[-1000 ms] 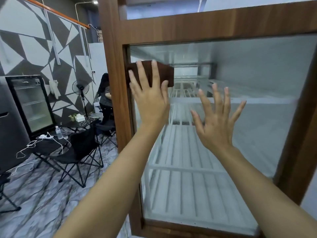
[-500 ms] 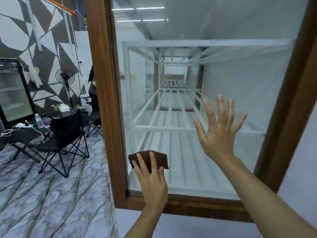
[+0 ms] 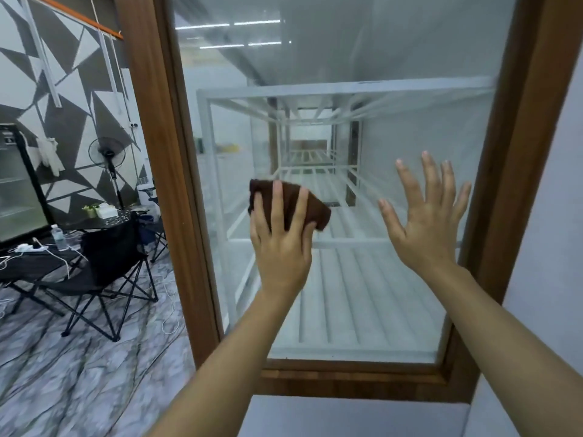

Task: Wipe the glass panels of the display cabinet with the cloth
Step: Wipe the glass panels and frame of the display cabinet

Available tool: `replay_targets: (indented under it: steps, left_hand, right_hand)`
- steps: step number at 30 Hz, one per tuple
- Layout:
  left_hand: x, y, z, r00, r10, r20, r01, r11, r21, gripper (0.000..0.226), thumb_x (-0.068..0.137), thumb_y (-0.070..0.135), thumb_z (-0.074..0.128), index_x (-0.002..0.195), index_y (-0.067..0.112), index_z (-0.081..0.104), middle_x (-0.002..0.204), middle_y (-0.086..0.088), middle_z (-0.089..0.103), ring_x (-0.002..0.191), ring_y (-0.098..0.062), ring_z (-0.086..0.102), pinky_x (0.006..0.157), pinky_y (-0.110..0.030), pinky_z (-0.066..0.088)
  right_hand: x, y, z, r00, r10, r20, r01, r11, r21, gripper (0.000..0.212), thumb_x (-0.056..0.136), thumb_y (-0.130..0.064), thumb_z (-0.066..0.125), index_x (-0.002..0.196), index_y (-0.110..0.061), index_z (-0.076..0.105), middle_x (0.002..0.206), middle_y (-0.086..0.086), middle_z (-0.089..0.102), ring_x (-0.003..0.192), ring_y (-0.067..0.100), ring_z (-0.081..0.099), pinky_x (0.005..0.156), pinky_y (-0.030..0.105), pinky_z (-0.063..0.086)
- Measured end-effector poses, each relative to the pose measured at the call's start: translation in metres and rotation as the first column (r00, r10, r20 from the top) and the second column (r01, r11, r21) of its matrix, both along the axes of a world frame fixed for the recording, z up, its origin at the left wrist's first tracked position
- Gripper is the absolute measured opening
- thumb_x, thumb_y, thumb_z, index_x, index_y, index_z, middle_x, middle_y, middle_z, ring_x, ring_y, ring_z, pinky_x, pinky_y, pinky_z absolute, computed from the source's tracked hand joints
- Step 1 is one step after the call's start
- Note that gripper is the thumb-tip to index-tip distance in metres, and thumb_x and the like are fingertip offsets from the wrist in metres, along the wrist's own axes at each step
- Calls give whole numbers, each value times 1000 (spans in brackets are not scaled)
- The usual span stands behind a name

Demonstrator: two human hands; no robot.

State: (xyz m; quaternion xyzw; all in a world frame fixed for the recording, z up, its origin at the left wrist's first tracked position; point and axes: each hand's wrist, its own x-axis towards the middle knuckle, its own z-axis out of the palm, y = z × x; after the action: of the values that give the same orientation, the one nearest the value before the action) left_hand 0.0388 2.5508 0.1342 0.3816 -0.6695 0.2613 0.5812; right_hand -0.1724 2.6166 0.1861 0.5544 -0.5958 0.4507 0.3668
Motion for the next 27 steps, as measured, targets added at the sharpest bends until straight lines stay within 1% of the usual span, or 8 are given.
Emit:
replay_targets:
  steps: [4, 6, 11, 14, 17, 22, 24, 27]
  left_hand:
    - [3, 31, -138, 972, -86, 219, 53, 987, 154, 54, 101, 27, 50, 153, 28, 34, 169, -1, -2, 150, -40, 10, 108, -69, 32]
    - [-5, 23, -99, 975, -96, 200, 71, 989, 128, 54, 102, 31, 49, 154, 29, 33, 169, -5, 4, 150, -42, 10, 113, -68, 24]
    - [-45, 3, 119, 999, -35, 15, 36, 997, -61, 53, 102, 40, 44, 153, 27, 40, 162, -15, 29, 149, -44, 20, 119, -62, 17]
    - [-60, 3, 159, 998, 36, -53, -40, 996, -81, 52, 103, 42, 40, 154, 30, 38, 163, -12, 28, 150, -42, 20, 120, -61, 16]
    - [-67, 13, 86, 999, -26, -26, 23, 996, -89, 48, 105, 36, 47, 152, 28, 42, 162, -12, 29, 149, -43, 22, 120, -60, 17]
    - [-50, 49, -134, 926, -144, 350, 107, 987, 124, 67, 93, 15, 63, 154, 29, 37, 169, 0, 0, 151, -39, 11, 113, -66, 25]
    - [-49, 40, -132, 904, -143, 403, 100, 987, 127, 74, 90, 13, 66, 154, 30, 34, 169, 2, -4, 152, -37, 6, 120, -61, 13]
    - [-74, 32, -30, 919, -137, 370, 146, 989, 4, 56, 99, 26, 60, 152, 27, 42, 166, -6, 20, 152, -38, 13, 122, -57, 11]
  right_hand:
    - [-7, 8, -23, 1000, 7, -8, -7, 1000, 27, 60, 100, -47, 42, 155, -27, 30, 165, 10, 20, 153, 34, 10, 119, 64, 4]
    - [-11, 12, -25, 1000, 24, -20, -23, 999, 44, 60, 99, -46, 45, 154, -26, 32, 165, 10, 21, 153, 34, 11, 120, 62, 6]
    - [-25, 25, -19, 999, -17, -33, 18, 1000, 12, 59, 99, -39, 51, 153, -21, 36, 161, 14, 29, 151, 37, 19, 120, 63, 12]
    - [-39, 35, -11, 999, -41, -8, 41, 998, -42, 58, 98, -36, 52, 152, -20, 37, 160, 15, 30, 151, 36, 18, 120, 61, 7]
    - [-51, 41, -8, 999, -34, 2, 35, 998, -57, 58, 97, -34, 52, 152, -20, 36, 161, 14, 28, 152, 36, 16, 121, 60, 7]
    - [-57, 49, -27, 989, 121, 80, -120, 993, -21, 64, 97, -25, 58, 155, -20, 31, 165, 14, 18, 154, 35, 9, 123, 57, 11]
    - [-59, 53, -32, 981, 174, 87, -174, 985, -12, 65, 98, -24, 58, 155, -21, 28, 165, 13, 16, 154, 34, 7, 125, 52, 10]
    - [-63, 60, -30, 960, 239, 148, -239, 971, -15, 64, 99, -25, 57, 156, -18, 29, 166, 12, 13, 155, 31, 4, 125, 29, 1]
